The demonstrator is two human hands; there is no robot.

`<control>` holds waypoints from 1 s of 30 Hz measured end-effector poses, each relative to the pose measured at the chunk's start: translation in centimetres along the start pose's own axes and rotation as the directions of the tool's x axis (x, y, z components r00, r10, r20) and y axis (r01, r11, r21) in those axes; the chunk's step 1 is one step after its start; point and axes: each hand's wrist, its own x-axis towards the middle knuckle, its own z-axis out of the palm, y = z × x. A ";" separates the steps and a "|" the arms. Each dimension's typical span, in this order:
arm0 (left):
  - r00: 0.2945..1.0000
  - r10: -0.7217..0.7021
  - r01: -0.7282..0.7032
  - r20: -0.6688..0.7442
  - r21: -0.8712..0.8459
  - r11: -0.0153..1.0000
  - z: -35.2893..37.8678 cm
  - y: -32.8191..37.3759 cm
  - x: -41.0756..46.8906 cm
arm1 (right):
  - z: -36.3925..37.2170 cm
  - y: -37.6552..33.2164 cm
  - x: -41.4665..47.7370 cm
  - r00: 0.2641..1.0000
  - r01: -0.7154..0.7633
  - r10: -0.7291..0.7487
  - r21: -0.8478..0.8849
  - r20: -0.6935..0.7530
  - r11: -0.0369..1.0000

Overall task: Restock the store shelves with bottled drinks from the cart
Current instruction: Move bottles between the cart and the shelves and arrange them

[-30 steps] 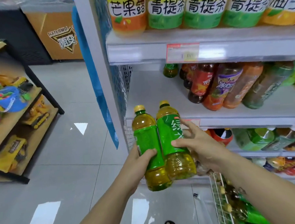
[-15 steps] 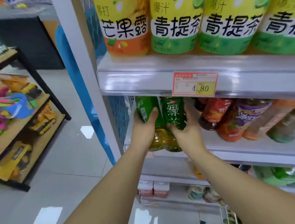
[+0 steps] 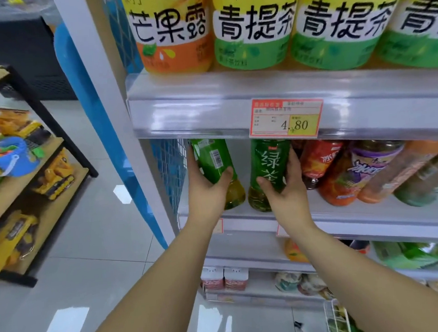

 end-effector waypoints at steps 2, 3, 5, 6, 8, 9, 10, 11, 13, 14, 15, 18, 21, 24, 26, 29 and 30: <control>0.997 0.077 -0.076 -0.013 0.056 0.996 0.0 -0.1 1.1 | -0.3 -0.1 0.1 1.000 0.030 -0.030 -0.041 0.009 0.999; 0.994 0.111 -0.109 -0.011 0.112 0.988 -0.1 -0.4 1.5 | -0.4 0.0 0.2 0.999 0.038 -0.037 -0.051 0.012 0.998; 0.989 0.145 -0.136 -0.017 0.245 0.960 -0.2 -1.1 1.8 | -0.3 0.3 0.2 0.999 0.031 -0.031 -0.065 0.011 0.997; 0.987 0.160 -0.146 -0.023 0.290 0.946 0.0 -1.5 1.7 | -0.2 0.5 0.3 1.000 0.026 -0.026 -0.070 0.006 0.997; 0.979 0.201 -0.177 -0.035 0.338 0.924 0.5 -2.3 1.2 | 0.1 0.7 0.2 0.999 0.030 -0.031 -0.076 -0.009 0.997; 0.973 0.229 -0.197 -0.043 0.373 0.907 0.8 -2.6 0.9 | 0.3 0.8 0.2 0.999 0.036 -0.037 -0.073 -0.016 0.997; 0.965 0.258 -0.213 -0.049 0.427 0.879 1.1 -2.9 0.6 | 0.4 0.9 0.2 0.999 0.041 -0.042 -0.069 -0.023 0.997; 0.956 0.286 -0.222 -0.059 0.490 0.843 1.4 -3.2 0.3 | 0.6 0.9 0.2 0.998 0.043 -0.045 -0.063 -0.034 0.997; 0.948 0.307 -0.201 -0.090 0.580 0.790 1.6 -3.7 -0.3 | 1.0 0.9 0.2 0.997 0.046 -0.049 -0.053 -0.059 0.998; 0.956 0.276 -0.169 -0.100 0.581 0.796 1.5 -3.8 -0.6 | 1.3 0.8 0.2 0.996 0.048 -0.051 -0.045 -0.068 0.998; 0.970 0.221 -0.131 -0.100 0.552 0.824 1.3 -3.9 -0.8 | 1.6 0.7 0.2 0.996 0.049 -0.051 -0.034 -0.073 0.998; 0.992 0.105 -0.057 -0.070 0.489 0.870 0.8 -4.1 -1.3 | 2.9 0.6 0.0 0.997 0.067 -0.067 0.000 -0.050 0.998; 0.996 0.079 -0.086 0.035 0.475 0.876 -0.5 -4.3 -1.2 | 3.5 1.1 -0.1 0.998 0.064 -0.065 -0.045 -0.012 0.997; 0.982 0.083 -0.153 0.170 0.452 0.879 -2.2 -4.5 -1.0 | 2.8 1.8 0.2 0.998 0.022 -0.016 -0.100 0.063 0.995; 0.975 0.101 -0.183 0.197 0.459 0.869 -2.9 -4.5 -0.6 | 2.3 2.2 0.3 0.991 -0.010 0.026 -0.118 0.135 0.993; 0.984 0.131 -0.177 0.125 0.510 0.842 -2.8 -4.6 0.1 | 2.0 2.3 0.3 0.983 -0.020 0.048 -0.155 0.178 0.988; 0.989 0.132 -0.149 0.070 0.525 0.838 -2.5 -4.6 0.3 | 1.9 2.2 0.4 0.983 -0.017 0.046 -0.161 0.178 0.987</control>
